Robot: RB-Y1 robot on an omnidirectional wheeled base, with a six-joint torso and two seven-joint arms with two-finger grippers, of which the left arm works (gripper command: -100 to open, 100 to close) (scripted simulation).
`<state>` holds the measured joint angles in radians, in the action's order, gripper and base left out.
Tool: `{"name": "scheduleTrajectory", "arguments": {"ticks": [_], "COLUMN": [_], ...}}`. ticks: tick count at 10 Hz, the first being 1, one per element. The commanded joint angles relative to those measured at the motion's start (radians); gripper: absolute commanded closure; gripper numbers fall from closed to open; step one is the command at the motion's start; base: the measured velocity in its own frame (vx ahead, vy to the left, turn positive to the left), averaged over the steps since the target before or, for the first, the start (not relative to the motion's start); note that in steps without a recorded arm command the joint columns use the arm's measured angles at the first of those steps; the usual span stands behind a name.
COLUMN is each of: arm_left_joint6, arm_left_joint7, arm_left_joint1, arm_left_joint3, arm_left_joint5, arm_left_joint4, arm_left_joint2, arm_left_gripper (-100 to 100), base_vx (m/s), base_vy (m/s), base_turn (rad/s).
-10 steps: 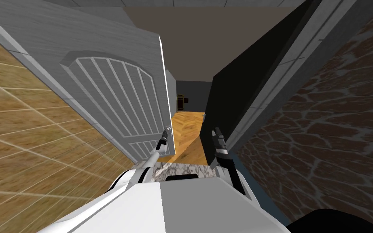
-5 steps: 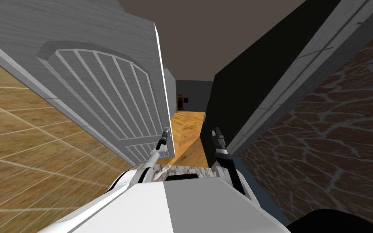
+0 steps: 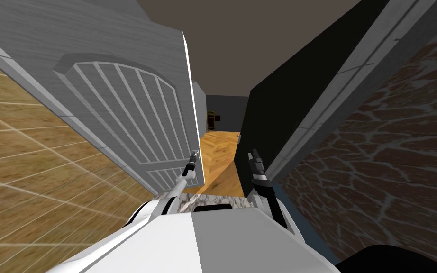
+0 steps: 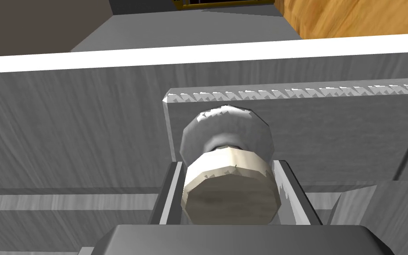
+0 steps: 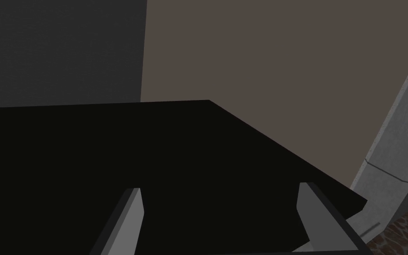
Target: Push the door open
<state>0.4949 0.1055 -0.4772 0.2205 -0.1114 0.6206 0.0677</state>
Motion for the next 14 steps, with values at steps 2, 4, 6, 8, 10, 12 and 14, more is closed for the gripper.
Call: {"name": "scheduleTrajectory", "arguments": {"ticks": [2,4,6,8,10,12,14], "arm_left_joint6": [0.005,0.005,0.004,0.004,0.004,0.003,0.003], "arm_left_joint7": [0.006,0.008,0.015,0.021,0.024,0.031,0.031], "arm_left_joint1": [-0.004,-0.003,-0.001,0.000,0.001,0.003,0.003], "arm_left_joint3": [0.020,0.026,0.046,0.063,0.073,0.093,0.093], "arm_left_joint5": [-0.007,-0.010,-0.017,-0.024,-0.028,-0.035,-0.035], "arm_left_joint4": [-0.004,-0.005,-0.005,-0.006,-0.007,-0.007,-0.007], "arm_left_joint2": [0.016,0.020,0.030,0.040,0.044,0.054,0.054], "arm_left_gripper": [100,100,100,100,100,100,100], "base_vx": [0.165,0.139,0.162,0.182,0.168,0.093,0.102], "base_vy": [-0.064,-0.037,-0.046,-0.060,-0.050,-0.020,-0.049], "base_turn": [0.043,0.028,0.039,0.036,0.052,0.023,0.037]}}
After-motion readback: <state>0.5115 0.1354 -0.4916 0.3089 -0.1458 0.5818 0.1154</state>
